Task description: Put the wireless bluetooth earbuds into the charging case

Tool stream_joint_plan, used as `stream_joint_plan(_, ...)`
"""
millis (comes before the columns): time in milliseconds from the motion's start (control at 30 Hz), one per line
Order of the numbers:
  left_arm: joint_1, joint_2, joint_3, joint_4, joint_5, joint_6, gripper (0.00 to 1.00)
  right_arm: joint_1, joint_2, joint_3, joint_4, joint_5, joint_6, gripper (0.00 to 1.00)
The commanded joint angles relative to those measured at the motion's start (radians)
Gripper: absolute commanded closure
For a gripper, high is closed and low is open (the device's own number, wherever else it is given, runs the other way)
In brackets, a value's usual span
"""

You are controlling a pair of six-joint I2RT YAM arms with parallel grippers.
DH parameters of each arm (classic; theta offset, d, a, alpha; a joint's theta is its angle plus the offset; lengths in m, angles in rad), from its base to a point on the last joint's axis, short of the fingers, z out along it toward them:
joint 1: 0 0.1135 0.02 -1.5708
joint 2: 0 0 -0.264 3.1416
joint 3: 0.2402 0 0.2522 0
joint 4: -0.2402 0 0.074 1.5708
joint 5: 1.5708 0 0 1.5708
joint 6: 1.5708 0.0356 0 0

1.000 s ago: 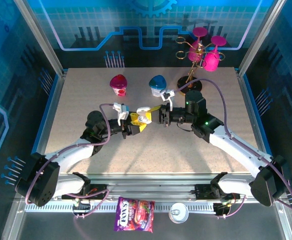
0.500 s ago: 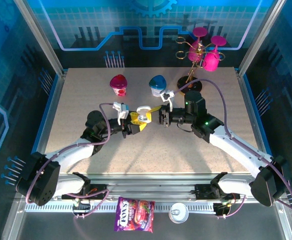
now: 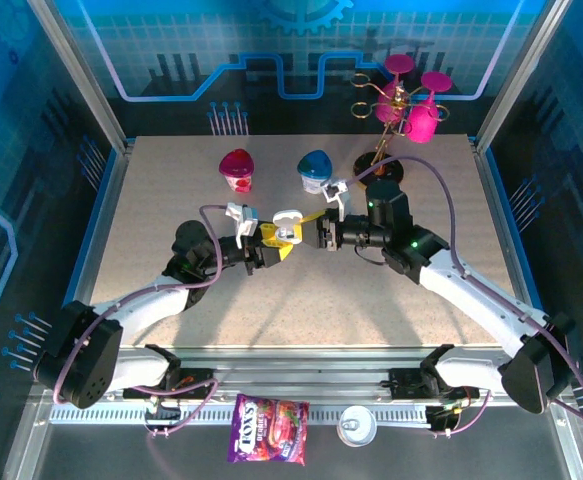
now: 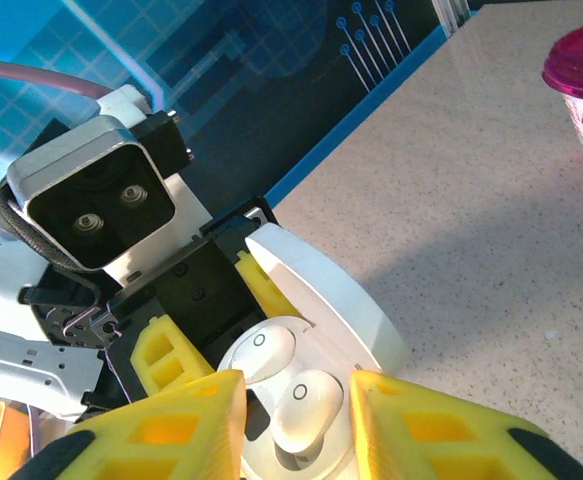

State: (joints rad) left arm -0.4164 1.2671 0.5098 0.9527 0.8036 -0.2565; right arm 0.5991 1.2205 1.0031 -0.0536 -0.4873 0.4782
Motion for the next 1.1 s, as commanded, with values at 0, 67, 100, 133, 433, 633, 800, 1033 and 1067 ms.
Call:
stream_joint_plan(0,-0.01,0.005,0.036,0.079,0.037,0.002,0.7,0.01,-0.008,0.041,-0.071,0.087,-0.01,0.64)
stream_joint_plan(67,-0.01,0.005,0.035,0.08,0.039,0.002,0.7,0.01,-0.007,0.047,-0.088,0.103,-0.012,0.62)
stream_joint_plan(100,-0.011,0.005,0.035,0.08,0.037,0.003,0.7,0.011,-0.01,0.048,-0.091,0.107,-0.013,0.6)
stream_joint_plan(133,-0.011,0.006,0.035,0.08,0.038,0.003,0.7,0.012,-0.012,0.047,-0.091,0.108,-0.013,0.59)
stream_joint_plan(433,-0.012,0.024,0.012,0.084,0.014,0.077,0.7,0.003,-0.116,-0.008,-0.02,0.076,-0.03,0.34)
stream_joint_plan(633,-0.013,0.04,0.004,0.061,0.018,0.19,0.71,-0.002,-0.072,0.071,-0.109,0.127,-0.013,0.2)
stream_joint_plan(800,-0.02,0.04,-0.01,0.053,0.032,0.258,0.7,-0.015,0.045,0.22,-0.28,0.22,0.023,0.21)
stream_joint_plan(1033,-0.027,0.034,-0.017,0.025,0.023,0.303,0.7,-0.048,0.131,0.269,-0.345,0.154,0.066,0.22)
stream_joint_plan(1067,-0.027,0.035,-0.015,0.031,0.02,0.295,0.7,-0.048,0.133,0.265,-0.356,0.15,0.06,0.22)
